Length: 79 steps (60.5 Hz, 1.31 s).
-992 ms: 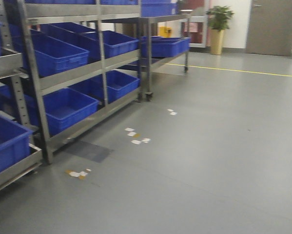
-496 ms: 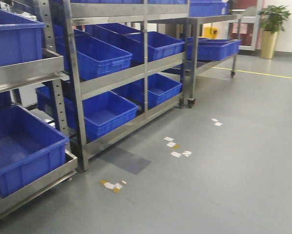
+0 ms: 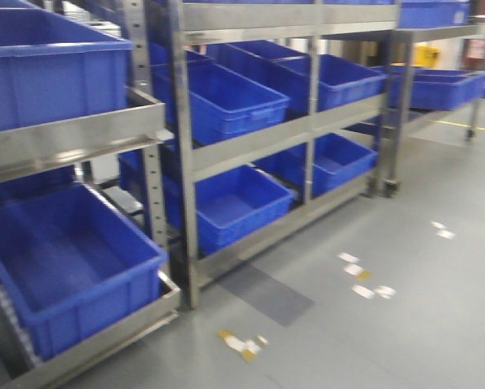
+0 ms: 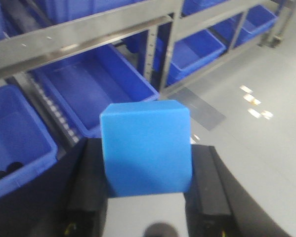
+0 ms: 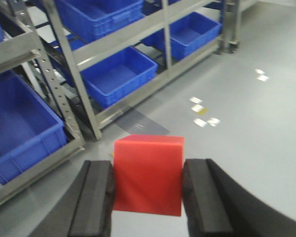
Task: Sort and place red and blue blocks on shelf
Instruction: 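Drive the base down the aisle toward the bin shelves, then drive up to the shelf, holding both cubes above two blue bins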
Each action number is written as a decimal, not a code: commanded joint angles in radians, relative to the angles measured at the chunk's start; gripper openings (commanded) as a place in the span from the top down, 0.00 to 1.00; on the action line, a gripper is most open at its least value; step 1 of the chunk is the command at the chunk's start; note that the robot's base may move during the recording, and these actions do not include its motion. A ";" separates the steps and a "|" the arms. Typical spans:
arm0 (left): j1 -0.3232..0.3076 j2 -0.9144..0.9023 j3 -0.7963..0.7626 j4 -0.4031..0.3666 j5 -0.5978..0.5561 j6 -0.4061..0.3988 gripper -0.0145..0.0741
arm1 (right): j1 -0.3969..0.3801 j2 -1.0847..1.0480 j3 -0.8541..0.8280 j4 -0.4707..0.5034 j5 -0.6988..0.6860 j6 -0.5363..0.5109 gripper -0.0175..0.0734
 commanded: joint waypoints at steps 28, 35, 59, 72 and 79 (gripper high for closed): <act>-0.003 -0.003 -0.029 0.020 -0.060 -0.001 0.70 | -0.005 0.004 -0.028 -0.011 -0.094 -0.002 0.75; -0.003 -0.003 -0.029 0.020 -0.060 -0.001 0.70 | -0.005 0.004 -0.028 -0.011 -0.094 -0.002 0.75; -0.003 -0.003 -0.029 0.020 -0.060 -0.001 0.70 | -0.005 0.004 -0.028 -0.011 -0.094 -0.002 0.75; -0.003 -0.003 -0.029 0.020 -0.060 -0.001 0.70 | -0.005 0.004 -0.028 -0.011 -0.094 -0.002 0.75; -0.003 -0.003 -0.029 0.020 -0.060 -0.001 0.70 | -0.005 0.004 -0.028 -0.011 -0.094 -0.002 0.75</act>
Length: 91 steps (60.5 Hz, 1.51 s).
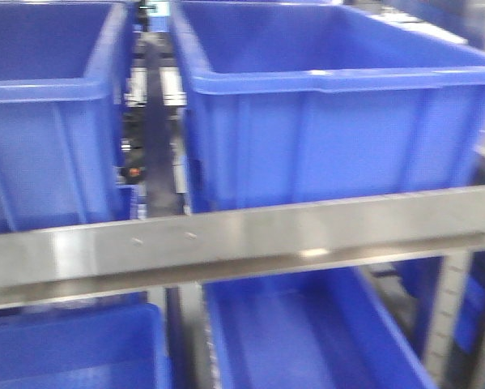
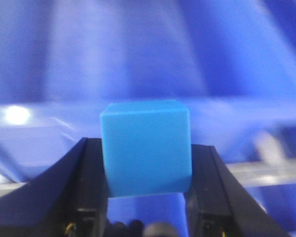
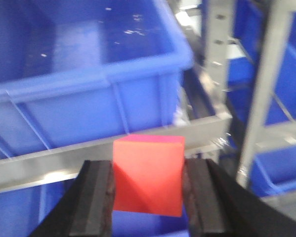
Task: Sort and place red and blue blocks on shelf
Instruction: 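Drive up to the shelf, holding both cubes above two blue bins, then lower both grippers with the cubes into the blue bins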
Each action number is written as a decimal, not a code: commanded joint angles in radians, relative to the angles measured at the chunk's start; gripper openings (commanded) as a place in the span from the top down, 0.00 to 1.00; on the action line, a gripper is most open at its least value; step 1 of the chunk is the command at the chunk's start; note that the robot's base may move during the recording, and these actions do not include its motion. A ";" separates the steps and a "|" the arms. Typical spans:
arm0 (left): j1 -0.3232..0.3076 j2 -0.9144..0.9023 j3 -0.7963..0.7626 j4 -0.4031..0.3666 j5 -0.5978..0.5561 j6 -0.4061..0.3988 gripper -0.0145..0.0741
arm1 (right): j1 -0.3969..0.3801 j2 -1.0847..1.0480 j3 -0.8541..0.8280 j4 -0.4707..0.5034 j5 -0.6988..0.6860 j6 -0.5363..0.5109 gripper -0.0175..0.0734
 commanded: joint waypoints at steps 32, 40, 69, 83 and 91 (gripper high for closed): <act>-0.003 -0.003 -0.029 0.020 -0.060 -0.001 0.70 | -0.005 0.006 -0.028 -0.010 -0.094 -0.002 0.75; -0.003 -0.003 -0.029 0.020 -0.060 -0.001 0.70 | -0.005 0.006 -0.028 -0.010 -0.094 -0.002 0.75; -0.003 -0.003 -0.029 0.020 -0.060 -0.001 0.70 | -0.005 0.006 -0.028 -0.010 -0.094 -0.002 0.75; -0.003 -0.003 -0.029 0.020 -0.060 -0.001 0.70 | -0.005 0.006 -0.028 -0.010 -0.094 -0.002 0.75; -0.003 -0.003 -0.029 0.020 -0.060 -0.001 0.70 | -0.005 0.006 -0.028 -0.010 -0.094 -0.002 0.75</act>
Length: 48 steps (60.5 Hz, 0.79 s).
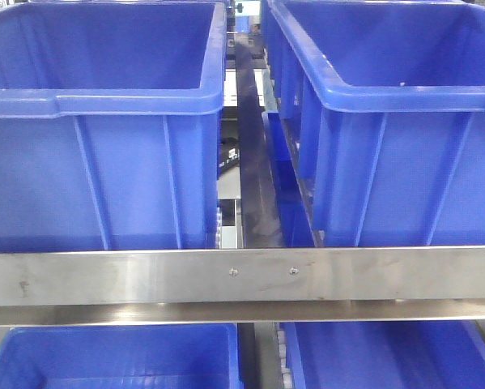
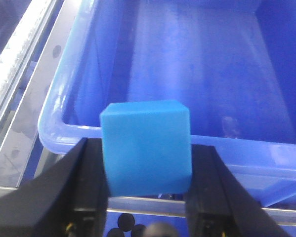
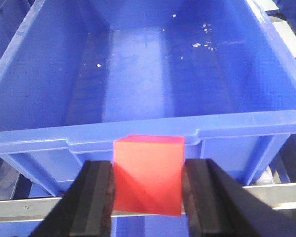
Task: Sort and place red and blue blocks on shelf
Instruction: 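Lower both grippers with the cubes into the blue bins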
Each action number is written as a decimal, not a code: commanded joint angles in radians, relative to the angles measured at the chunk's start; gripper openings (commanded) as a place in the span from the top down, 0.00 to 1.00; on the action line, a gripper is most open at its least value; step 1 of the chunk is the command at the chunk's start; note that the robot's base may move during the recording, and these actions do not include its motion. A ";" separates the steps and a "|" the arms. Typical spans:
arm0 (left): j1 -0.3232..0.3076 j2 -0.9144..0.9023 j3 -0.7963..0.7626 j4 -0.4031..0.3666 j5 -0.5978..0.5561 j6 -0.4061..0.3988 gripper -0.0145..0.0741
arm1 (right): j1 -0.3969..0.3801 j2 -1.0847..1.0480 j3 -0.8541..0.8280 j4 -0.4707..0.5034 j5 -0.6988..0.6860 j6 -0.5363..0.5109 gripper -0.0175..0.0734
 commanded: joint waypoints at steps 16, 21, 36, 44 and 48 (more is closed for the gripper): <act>-0.003 -0.003 -0.029 0.020 -0.060 -0.001 0.70 | -0.005 0.006 -0.028 -0.010 -0.094 -0.002 0.75; -0.003 -0.003 -0.029 0.020 -0.060 -0.001 0.70 | -0.005 0.006 -0.028 -0.010 -0.094 -0.002 0.75; -0.003 -0.003 -0.029 0.020 -0.060 -0.001 0.70 | -0.005 0.006 -0.028 -0.010 -0.094 -0.002 0.75; -0.003 -0.003 -0.029 0.020 -0.060 -0.001 0.70 | -0.005 0.006 -0.028 -0.010 -0.095 -0.002 0.75; -0.003 -0.003 -0.029 0.020 -0.060 -0.001 0.70 | -0.005 0.006 -0.028 -0.010 -0.095 -0.002 0.75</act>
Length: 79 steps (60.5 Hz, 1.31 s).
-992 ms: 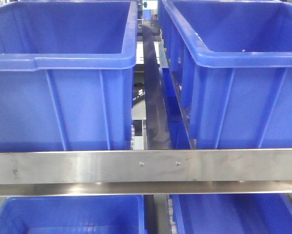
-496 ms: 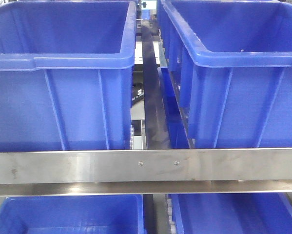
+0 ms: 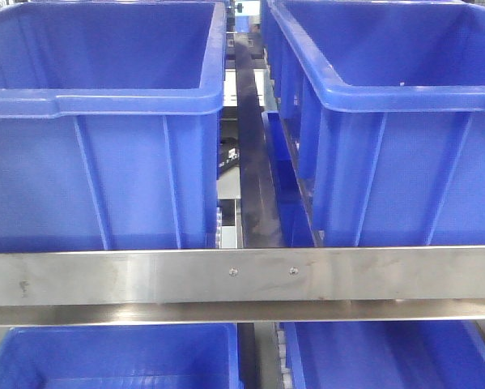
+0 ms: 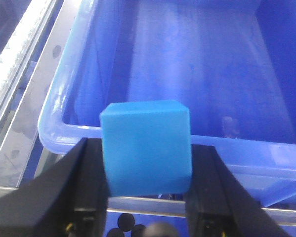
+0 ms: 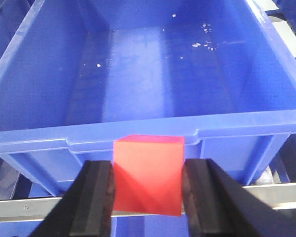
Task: Sort and place red and blue blocks on shelf
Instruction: 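Lower both grippers with the cubes into the blue bins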
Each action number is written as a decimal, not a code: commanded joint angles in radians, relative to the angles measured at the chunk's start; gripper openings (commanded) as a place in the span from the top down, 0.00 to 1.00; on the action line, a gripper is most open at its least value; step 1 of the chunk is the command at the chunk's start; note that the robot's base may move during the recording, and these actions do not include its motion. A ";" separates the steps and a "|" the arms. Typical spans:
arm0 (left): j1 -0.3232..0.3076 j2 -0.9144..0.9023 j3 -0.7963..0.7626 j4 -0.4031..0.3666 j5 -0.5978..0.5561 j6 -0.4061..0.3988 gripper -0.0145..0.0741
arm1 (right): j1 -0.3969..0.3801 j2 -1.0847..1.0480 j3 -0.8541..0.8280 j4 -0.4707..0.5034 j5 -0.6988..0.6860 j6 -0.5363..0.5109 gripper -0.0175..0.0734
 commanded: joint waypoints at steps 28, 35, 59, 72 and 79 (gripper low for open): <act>-0.003 -0.003 -0.029 0.020 -0.060 -0.001 0.70 | -0.005 0.006 -0.028 -0.010 -0.092 -0.002 0.75; -0.003 -0.003 -0.029 0.020 -0.060 -0.001 0.70 | -0.005 0.006 -0.028 -0.009 -0.091 -0.002 0.75; -0.003 -0.003 -0.029 0.020 -0.062 -0.001 0.70 | -0.005 0.006 -0.028 0.006 -0.146 -0.002 0.75; -0.003 -0.003 -0.029 0.020 -0.062 -0.001 0.70 | -0.005 0.006 -0.028 0.058 -0.139 -0.001 0.75; -0.003 -0.003 -0.029 0.020 -0.064 -0.001 0.70 | -0.005 0.006 -0.028 0.058 -0.139 -0.001 0.75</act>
